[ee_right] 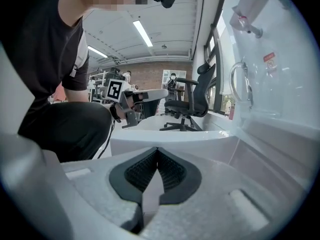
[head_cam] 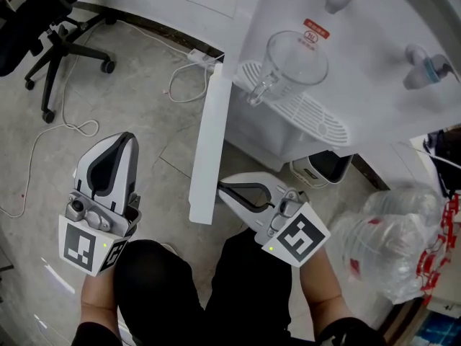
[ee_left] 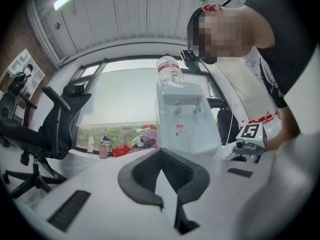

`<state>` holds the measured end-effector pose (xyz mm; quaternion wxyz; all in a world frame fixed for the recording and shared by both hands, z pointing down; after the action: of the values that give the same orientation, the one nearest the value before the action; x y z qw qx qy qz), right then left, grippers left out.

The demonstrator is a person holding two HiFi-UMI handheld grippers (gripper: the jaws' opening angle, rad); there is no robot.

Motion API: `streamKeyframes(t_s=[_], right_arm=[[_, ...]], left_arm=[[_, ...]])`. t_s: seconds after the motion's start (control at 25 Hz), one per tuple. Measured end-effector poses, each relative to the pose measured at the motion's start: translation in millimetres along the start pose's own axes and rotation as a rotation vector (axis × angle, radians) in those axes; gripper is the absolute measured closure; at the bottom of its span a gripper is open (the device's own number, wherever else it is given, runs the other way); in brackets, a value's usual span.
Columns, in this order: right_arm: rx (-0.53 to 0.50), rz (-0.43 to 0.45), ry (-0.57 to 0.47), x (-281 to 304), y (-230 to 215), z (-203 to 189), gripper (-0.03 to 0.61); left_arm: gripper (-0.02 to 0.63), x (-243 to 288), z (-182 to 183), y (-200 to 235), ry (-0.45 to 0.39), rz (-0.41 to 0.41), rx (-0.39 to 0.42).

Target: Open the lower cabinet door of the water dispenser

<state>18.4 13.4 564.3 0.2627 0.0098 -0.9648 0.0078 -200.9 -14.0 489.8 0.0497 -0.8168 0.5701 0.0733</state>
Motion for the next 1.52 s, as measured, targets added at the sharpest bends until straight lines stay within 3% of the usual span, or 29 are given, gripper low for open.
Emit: streamKeyframes(t_s=[0.52,1.08,1.52], right_arm=[[-0.047,0.021,-0.003,27,-6,18,0.574],[-0.095,0.043,-0.105,46,-16,35,0.574],[-0.095,0.071,-0.110,58,-22,43,0.574]], left_arm=[[0.604,-3,7,5,-0.049,0.013,-0.005],[0.604,-2,2,7,-0.032,0.029,0.009],[0.604,2,1,11,-0.043,0.039,0.010]])
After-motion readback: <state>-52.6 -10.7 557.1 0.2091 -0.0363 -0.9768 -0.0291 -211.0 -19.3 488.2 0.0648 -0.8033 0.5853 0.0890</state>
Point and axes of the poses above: the fingertips, and each gripper's own axes: x forward along the fingers, y to its left, z out of its top, the point moved 7 cm from there along -x, backward along the fingers, and after that the axes turned 14 degrees about z, right-handed, at the moved point
